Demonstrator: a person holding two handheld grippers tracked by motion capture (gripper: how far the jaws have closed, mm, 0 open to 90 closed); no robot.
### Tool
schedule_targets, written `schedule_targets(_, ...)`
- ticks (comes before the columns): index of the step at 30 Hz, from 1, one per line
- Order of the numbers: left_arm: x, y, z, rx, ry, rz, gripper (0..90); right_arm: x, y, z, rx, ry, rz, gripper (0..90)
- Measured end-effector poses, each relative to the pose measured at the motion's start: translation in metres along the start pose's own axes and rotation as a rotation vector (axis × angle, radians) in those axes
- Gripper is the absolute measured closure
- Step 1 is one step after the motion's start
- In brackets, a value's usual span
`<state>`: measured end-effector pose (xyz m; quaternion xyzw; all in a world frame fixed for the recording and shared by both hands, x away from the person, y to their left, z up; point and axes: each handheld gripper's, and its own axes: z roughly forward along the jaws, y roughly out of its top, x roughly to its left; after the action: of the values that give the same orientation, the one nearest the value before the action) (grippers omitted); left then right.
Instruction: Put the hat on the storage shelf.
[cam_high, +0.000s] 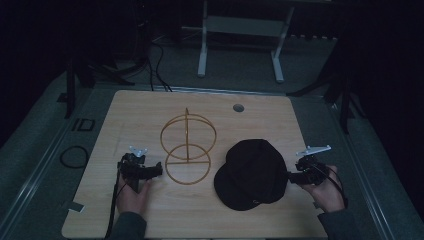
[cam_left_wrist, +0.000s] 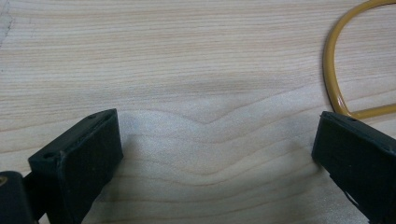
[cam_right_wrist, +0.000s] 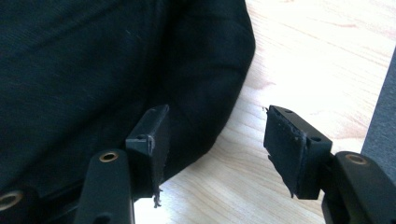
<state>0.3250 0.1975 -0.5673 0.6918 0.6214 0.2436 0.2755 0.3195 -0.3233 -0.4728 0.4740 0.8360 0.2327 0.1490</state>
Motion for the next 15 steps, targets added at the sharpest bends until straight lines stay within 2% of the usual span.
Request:
schedule_targets(11,0.000,0.000,0.000,0.000,0.000,0.000,1.2,0.012,0.014,-0.012,-0.006,0.050,-0.026,39.1)
schedule_targets(15,0.000,0.000,0.000,0.000,0.000,0.000,1.2,0.023,0.021,-0.017,-0.015,0.065,-0.048,37.2)
